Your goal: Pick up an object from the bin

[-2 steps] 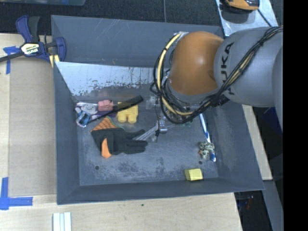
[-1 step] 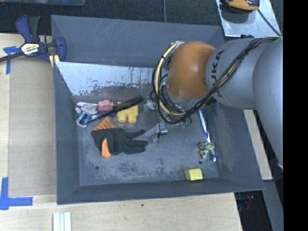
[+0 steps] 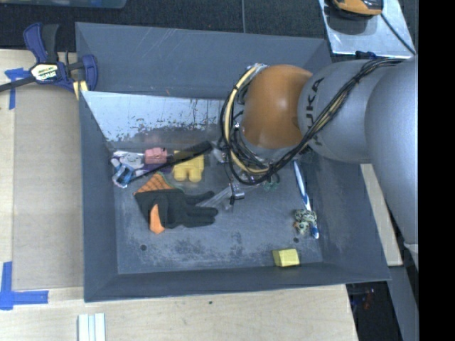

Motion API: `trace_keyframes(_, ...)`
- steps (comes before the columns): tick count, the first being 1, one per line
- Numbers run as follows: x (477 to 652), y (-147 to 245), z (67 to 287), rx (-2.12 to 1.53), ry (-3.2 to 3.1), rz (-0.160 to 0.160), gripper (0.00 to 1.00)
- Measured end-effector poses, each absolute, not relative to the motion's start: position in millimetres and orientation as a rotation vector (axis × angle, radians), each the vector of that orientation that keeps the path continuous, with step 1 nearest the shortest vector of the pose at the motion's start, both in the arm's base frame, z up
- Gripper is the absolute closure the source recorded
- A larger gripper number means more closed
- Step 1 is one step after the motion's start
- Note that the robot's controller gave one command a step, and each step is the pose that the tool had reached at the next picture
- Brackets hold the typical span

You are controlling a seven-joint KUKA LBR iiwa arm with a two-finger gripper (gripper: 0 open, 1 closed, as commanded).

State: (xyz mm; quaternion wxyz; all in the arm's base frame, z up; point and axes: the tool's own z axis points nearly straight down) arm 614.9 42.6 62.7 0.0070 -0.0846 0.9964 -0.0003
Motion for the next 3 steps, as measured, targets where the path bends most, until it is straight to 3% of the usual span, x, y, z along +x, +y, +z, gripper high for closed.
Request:
trace_keyframes(2,616.3,41.5,66.4,-0.256,3.110,0.000,0.00)
trace_keyframes(3,617.7,37.5,67.0,-0.228,3.110,0.003,1.00)
